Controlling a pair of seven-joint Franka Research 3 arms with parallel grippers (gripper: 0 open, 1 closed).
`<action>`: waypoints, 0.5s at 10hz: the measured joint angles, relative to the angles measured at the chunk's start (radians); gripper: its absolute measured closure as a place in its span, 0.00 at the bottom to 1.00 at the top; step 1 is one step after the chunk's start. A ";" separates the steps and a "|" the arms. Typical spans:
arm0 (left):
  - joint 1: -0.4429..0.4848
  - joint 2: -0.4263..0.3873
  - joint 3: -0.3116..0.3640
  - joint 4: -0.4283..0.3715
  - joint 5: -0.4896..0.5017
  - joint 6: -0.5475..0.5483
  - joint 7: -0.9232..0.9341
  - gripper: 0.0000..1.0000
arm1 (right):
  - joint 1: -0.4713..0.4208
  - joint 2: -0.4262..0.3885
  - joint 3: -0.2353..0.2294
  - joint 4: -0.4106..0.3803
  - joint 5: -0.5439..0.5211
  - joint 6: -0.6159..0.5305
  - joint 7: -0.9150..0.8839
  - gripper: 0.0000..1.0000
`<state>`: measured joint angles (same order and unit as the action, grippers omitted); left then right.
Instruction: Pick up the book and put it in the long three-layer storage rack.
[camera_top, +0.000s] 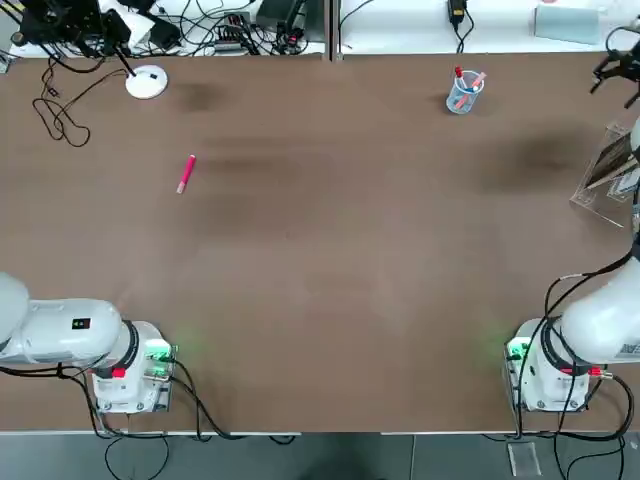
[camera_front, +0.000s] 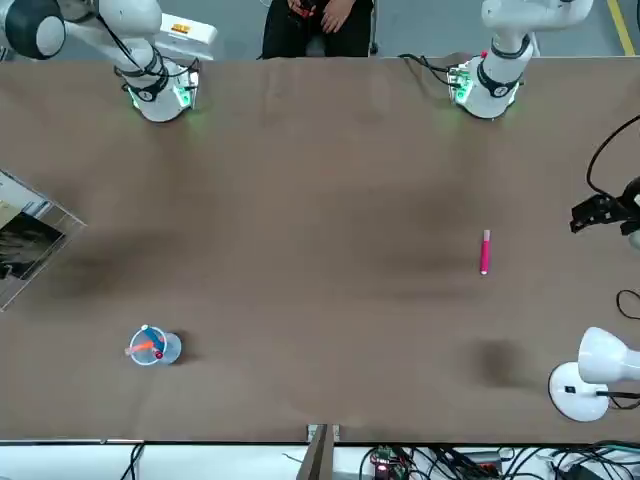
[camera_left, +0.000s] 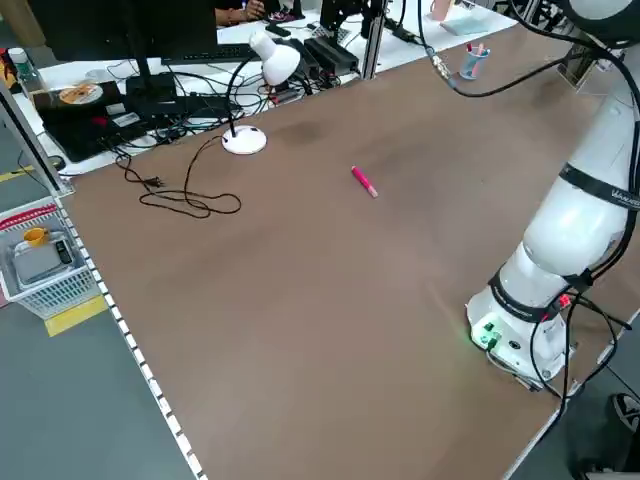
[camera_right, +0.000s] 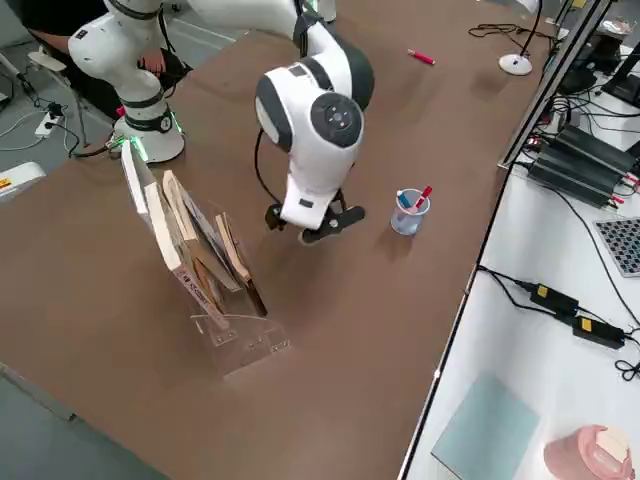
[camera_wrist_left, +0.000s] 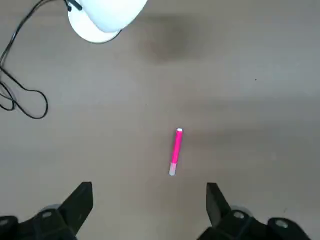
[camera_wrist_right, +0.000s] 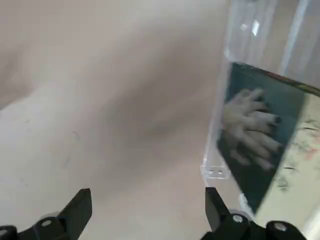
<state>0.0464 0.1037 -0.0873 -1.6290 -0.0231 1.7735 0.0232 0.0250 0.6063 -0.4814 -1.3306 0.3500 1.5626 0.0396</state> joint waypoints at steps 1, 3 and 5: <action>-0.001 0.000 0.000 0.009 0.000 0.000 0.000 0.00 | 0.012 -0.004 0.016 0.001 -0.006 0.028 -0.010 0.00; -0.003 0.000 0.000 0.033 0.000 0.001 0.000 0.00 | 0.027 -0.011 0.062 0.001 -0.056 0.092 -0.033 0.00; -0.003 0.000 0.000 0.053 0.000 0.000 0.000 0.00 | 0.035 -0.021 0.128 -0.005 -0.124 0.137 -0.036 0.00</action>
<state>0.0438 0.1036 -0.0876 -1.5760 -0.0231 1.7738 0.0231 0.0600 0.5855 -0.3531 -1.3352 0.2257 1.6993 0.0037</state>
